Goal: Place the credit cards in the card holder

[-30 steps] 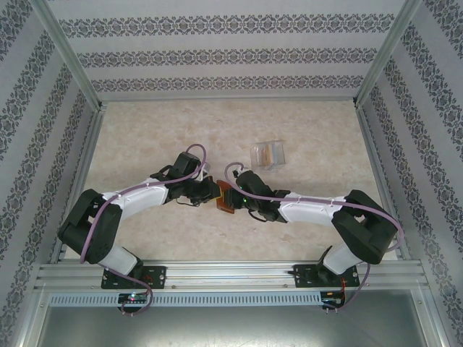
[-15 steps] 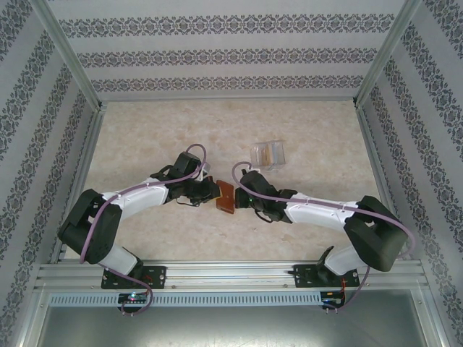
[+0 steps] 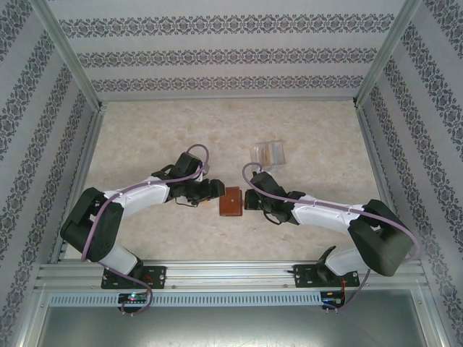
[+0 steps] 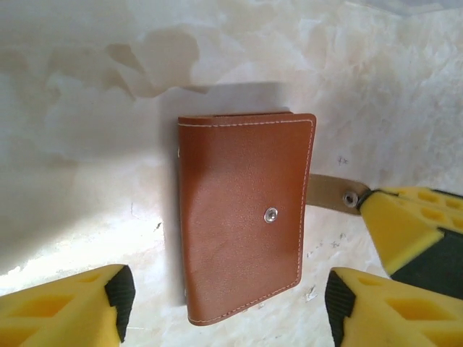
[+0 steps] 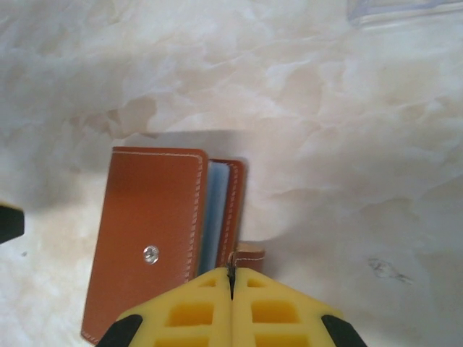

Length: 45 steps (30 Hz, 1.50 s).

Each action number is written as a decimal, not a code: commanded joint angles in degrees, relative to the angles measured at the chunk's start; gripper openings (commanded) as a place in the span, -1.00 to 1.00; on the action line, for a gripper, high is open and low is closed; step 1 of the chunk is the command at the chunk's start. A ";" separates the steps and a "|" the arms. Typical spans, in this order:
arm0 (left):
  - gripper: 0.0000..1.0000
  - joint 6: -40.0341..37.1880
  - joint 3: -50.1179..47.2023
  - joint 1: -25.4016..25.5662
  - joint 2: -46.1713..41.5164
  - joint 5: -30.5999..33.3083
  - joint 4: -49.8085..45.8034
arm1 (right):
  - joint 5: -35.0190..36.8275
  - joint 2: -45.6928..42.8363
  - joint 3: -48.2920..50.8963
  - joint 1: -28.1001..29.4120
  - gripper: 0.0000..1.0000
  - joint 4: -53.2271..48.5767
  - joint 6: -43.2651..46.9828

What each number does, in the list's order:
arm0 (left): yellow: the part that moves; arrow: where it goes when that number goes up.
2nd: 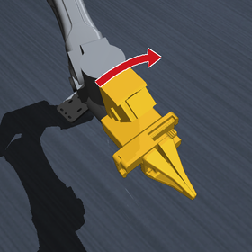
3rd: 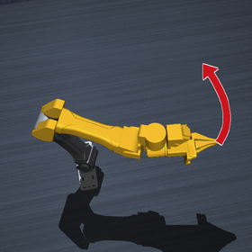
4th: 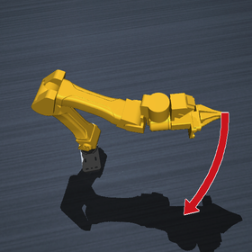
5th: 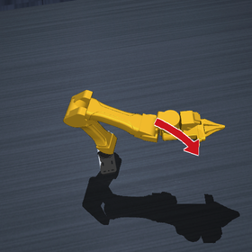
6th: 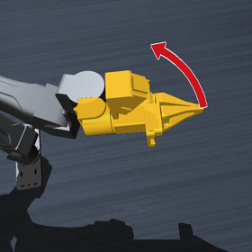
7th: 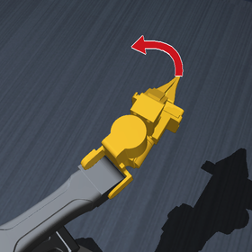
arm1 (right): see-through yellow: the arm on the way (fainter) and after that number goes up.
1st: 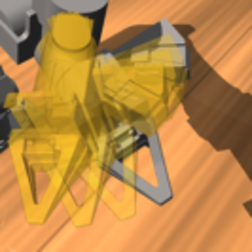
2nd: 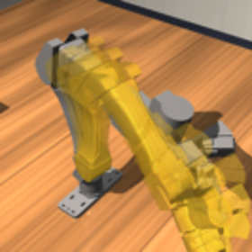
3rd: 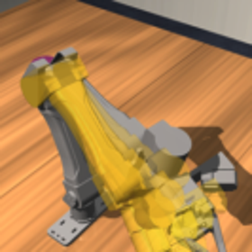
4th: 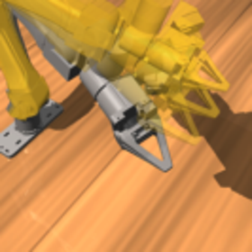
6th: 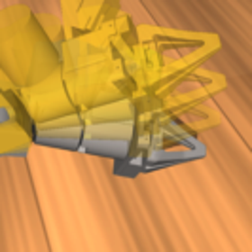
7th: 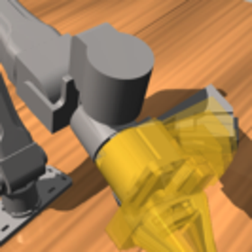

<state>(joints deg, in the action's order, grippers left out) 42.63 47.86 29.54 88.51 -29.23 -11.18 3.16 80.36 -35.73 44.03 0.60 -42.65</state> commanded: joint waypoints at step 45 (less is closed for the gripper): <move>0.47 1.31 -4.13 -7.97 3.43 -11.63 7.32 | -12.69 -3.31 -8.28 1.34 -1.00 7.79 -6.05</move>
<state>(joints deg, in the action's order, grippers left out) 43.40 44.38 22.22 92.31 -39.97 -6.13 -9.08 78.59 -42.26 44.51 7.16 -48.10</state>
